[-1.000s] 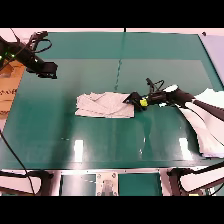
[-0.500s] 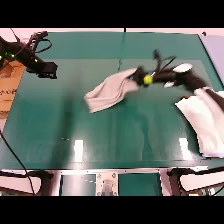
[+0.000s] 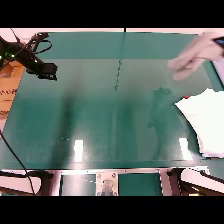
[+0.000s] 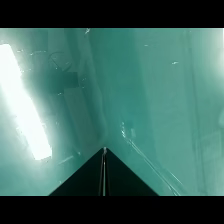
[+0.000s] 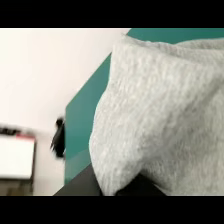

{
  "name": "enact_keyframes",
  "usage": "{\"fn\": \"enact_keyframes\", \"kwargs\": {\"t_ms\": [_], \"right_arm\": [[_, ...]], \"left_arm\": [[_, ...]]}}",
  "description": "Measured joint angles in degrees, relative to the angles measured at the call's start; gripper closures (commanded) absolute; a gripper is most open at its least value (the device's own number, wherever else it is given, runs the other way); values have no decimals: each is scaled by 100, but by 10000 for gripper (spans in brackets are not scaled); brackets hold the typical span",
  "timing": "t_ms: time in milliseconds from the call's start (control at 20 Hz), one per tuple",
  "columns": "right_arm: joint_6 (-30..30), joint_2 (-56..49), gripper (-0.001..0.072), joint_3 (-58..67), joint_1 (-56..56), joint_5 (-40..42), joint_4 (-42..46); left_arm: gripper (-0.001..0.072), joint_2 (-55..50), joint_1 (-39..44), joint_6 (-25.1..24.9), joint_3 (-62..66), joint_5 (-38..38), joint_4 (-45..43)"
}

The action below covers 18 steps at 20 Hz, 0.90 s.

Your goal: Fold the shirts.

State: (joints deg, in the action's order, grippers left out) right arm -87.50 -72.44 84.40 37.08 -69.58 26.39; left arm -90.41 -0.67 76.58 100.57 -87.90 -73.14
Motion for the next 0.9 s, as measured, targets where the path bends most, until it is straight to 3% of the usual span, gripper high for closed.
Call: {"fn": "enact_keyframes", "kwargs": {"t_ms": [400,900], "right_arm": [[-660,776,703,-42,2446,-1471,1558],[-1663,1537,702,-1569,3967,-2518,4030]], "left_arm": [[687,0,0,-17,-2,-7,7],[688,0,0,-20,-48,15,219]]}}
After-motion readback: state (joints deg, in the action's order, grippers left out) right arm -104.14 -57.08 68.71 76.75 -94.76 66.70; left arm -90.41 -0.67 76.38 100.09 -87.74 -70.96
